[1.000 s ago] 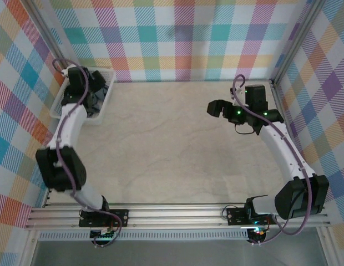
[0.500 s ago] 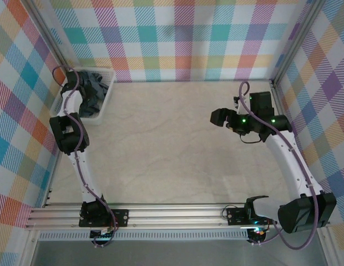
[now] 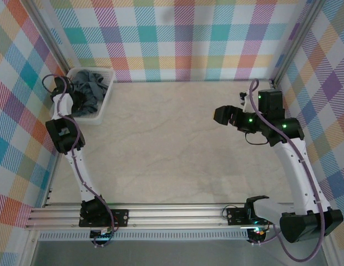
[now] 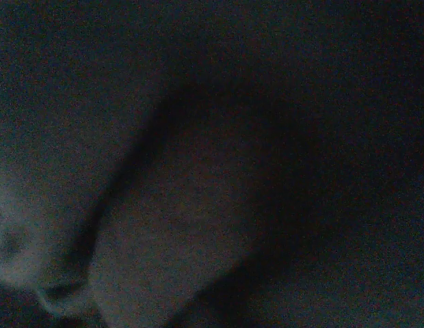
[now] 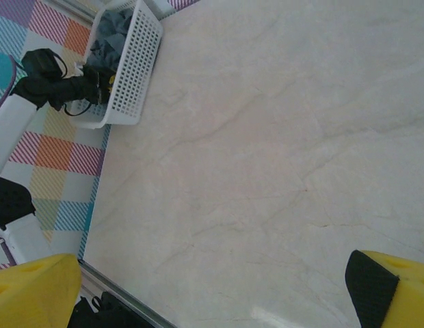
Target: Fold the inside-out t-shirt
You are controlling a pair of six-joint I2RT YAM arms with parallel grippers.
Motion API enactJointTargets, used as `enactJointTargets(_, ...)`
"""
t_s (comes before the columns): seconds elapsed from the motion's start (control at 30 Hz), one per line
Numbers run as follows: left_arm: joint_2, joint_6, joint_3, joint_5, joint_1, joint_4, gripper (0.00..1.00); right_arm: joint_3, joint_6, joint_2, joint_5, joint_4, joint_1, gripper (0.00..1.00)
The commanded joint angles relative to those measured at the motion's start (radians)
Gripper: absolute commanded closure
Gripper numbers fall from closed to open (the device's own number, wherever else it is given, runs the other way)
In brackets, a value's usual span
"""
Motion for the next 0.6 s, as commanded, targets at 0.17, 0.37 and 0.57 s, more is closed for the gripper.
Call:
enactJointTargets(0.17, -0.164, -0.146, 0.211, 0.163, -0.04, -0.024, 1.0, -0.023, 0.036, -0.036, 0.037, 0.04, 0.001, 0.0)
enactJointTargets(0.37, -0.379, -0.3, 0.408, 0.234, -0.169, 0.091, 1.0, -0.055, 0.072, -0.049, 0.04, 0.08, 0.001, 0.0)
enactJointTargets(0.57, -0.594, -0.211, 0.36, 0.205, -0.399, 0.064, 1.0, -0.085, 0.086, -0.061, 0.055, 0.106, 0.001, 0.0)
